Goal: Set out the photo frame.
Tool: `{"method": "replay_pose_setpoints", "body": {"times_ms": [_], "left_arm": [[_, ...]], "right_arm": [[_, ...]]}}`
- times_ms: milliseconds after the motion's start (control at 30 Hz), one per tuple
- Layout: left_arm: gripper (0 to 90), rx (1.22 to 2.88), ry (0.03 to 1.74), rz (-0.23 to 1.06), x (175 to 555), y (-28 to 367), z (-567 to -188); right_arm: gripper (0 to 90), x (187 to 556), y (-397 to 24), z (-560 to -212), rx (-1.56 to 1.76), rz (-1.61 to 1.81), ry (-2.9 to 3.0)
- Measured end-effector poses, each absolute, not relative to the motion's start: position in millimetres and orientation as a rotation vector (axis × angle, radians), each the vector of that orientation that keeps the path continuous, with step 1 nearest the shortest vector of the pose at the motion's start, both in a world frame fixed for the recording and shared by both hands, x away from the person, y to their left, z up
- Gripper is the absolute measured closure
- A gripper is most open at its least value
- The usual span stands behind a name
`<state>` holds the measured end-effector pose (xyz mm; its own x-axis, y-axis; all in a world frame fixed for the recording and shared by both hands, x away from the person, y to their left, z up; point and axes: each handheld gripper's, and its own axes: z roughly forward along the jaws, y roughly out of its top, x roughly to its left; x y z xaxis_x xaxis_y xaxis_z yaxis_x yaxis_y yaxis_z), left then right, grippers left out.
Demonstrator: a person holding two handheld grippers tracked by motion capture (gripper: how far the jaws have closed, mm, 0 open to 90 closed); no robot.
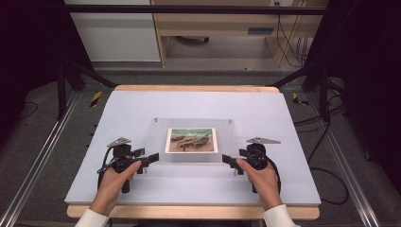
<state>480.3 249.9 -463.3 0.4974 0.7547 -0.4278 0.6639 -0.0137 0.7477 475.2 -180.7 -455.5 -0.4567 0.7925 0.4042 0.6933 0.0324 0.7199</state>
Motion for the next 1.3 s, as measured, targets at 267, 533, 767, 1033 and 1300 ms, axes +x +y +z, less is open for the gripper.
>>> {"method": "replay_pose_setpoints", "body": {"times_ms": [267, 533, 767, 1033, 1300], "left_arm": [[13.8, 1.717, 1.205, 0.088, 483, 249, -465], [14.1, 1.703, 1.201, 0.042, 485, 248, -468], [18.4, 1.697, 1.215, 0.027, 485, 250, -467], [21.0, 1.709, 1.228, 0.022, 484, 251, -463], [27.5, 1.687, 1.213, 0.104, 481, 253, -452]], "right_arm": [[14.0, 479, -181, -458, 1.624, 1.440, 2.192], [15.5, 479, -181, -458, 1.641, 1.440, 2.188], [17.9, 479, -182, -457, 1.646, 1.443, 2.183], [19.6, 478, -182, -456, 1.654, 1.429, 2.183], [24.6, 477, -182, -452, 1.643, 1.430, 2.180]]}}
